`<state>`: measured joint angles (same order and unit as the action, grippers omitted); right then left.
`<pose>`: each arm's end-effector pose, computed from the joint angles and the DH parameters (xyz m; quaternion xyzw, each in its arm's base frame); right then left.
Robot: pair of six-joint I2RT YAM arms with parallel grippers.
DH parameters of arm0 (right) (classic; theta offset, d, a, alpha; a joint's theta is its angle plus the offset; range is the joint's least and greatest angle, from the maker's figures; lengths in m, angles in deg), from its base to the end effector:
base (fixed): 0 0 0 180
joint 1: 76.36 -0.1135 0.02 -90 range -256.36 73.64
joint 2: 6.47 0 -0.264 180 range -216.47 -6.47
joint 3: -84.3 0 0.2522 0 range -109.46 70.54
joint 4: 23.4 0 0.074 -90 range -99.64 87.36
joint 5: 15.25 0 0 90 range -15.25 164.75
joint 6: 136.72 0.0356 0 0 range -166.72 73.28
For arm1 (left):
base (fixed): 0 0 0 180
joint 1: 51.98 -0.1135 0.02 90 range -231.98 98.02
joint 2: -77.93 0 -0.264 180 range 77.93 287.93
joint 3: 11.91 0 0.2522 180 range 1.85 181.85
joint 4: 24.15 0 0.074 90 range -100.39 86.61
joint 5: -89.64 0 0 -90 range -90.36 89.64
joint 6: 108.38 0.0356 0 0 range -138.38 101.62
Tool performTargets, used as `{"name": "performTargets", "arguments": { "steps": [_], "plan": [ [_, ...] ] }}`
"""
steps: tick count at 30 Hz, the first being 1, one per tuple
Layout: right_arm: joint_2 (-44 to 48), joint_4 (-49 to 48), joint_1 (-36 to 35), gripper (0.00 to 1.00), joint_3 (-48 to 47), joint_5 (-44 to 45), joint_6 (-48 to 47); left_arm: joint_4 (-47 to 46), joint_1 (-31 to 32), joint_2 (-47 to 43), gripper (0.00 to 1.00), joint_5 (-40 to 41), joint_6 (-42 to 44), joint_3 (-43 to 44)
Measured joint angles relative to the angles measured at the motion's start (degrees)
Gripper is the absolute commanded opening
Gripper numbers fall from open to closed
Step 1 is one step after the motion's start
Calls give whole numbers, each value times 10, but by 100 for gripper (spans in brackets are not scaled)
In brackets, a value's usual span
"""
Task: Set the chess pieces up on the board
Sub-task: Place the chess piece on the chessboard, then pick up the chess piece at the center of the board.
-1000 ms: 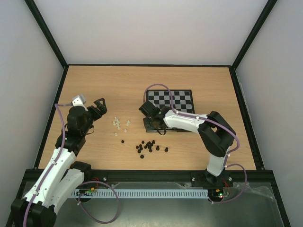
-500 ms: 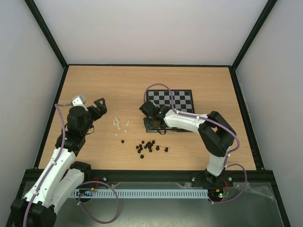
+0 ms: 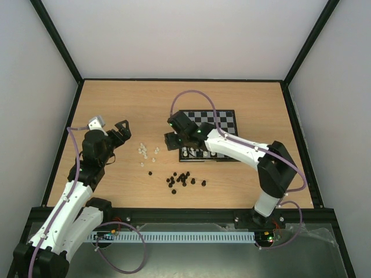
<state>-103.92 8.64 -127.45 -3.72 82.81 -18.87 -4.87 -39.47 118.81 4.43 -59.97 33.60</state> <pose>0.2456 0.2964 0.2616 -0.1549 0.8966 0.2111 0.3572 0.1741 -0.0356 0.2790 -0.2233 0.7591 -0.2482 0.5589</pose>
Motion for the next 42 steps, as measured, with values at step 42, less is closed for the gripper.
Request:
{"name": "performTargets", "arguments": {
  "steps": [42],
  "plan": [
    [-290,45,-19,22,-249,-44,-19,0,0,0,99,-3,0,0]
  ]
}}
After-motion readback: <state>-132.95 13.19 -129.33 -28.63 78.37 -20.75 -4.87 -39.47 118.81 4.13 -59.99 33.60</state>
